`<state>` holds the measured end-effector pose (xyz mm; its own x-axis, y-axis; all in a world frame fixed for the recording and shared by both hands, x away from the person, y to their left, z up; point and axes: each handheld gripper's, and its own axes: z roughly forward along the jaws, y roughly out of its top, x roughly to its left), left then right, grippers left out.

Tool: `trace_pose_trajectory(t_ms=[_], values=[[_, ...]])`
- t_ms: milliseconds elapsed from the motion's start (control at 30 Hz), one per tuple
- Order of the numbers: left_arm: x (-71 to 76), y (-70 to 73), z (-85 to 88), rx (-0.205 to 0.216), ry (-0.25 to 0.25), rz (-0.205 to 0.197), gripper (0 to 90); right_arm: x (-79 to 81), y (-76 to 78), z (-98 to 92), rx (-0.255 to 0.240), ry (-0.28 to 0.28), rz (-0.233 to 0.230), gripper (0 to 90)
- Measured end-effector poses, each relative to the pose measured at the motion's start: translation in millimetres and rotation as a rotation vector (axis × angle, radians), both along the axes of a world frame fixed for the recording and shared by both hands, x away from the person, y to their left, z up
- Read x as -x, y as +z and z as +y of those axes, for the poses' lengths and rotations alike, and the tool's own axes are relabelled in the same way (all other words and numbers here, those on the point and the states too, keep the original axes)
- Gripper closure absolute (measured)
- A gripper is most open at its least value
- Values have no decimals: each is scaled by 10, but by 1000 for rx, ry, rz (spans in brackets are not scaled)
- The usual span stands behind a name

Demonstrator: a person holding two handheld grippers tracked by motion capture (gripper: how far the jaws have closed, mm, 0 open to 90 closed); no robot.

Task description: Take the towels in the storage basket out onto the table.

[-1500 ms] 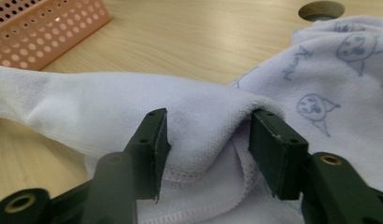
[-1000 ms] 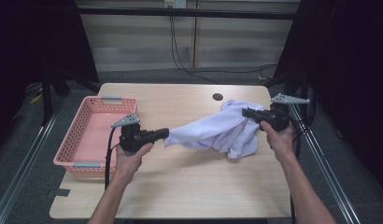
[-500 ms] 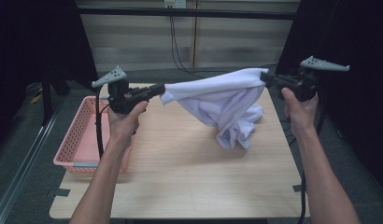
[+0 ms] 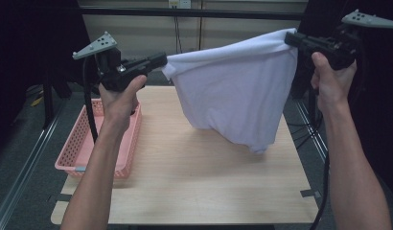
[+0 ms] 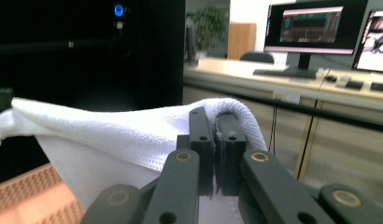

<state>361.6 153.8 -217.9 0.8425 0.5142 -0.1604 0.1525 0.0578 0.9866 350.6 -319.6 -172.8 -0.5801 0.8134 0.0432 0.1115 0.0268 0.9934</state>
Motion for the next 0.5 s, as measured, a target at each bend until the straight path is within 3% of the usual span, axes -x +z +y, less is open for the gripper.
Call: trace_pose_trajectory(t_ms=[33,133,167,200,267,300,333,367,400,433,467,500], values=[[0,0,0,0,0,0,896,26,-54,3,13,-1,13,874],[38,-309,3,-26,-27,69,896,133,-314,-11,26,13,57,874],[38,-309,3,-26,-27,69,896,133,-314,-11,26,13,57,874],[88,-487,-10,-49,-38,101,896,231,-539,-16,26,26,100,874],[123,-570,-10,-59,-49,116,895,269,-613,-16,31,33,113,874],[172,-669,1,-70,-60,127,896,402,-827,-17,34,57,146,875],[265,-808,17,-81,-79,150,896,453,-895,-16,32,67,159,875],[265,-808,17,-81,-79,150,895,524,-981,-17,39,73,172,875],[379,-958,33,-104,-96,173,895,602,-1065,-20,44,80,185,875],[379,-958,33,-104,-96,173,896,684,-1145,-29,48,91,197,875],[511,-1120,46,-124,-119,194,895,773,-1221,-37,46,95,209,875],[511,-1120,46,-124,-119,194,895,867,-1299,-49,41,102,221,875]])
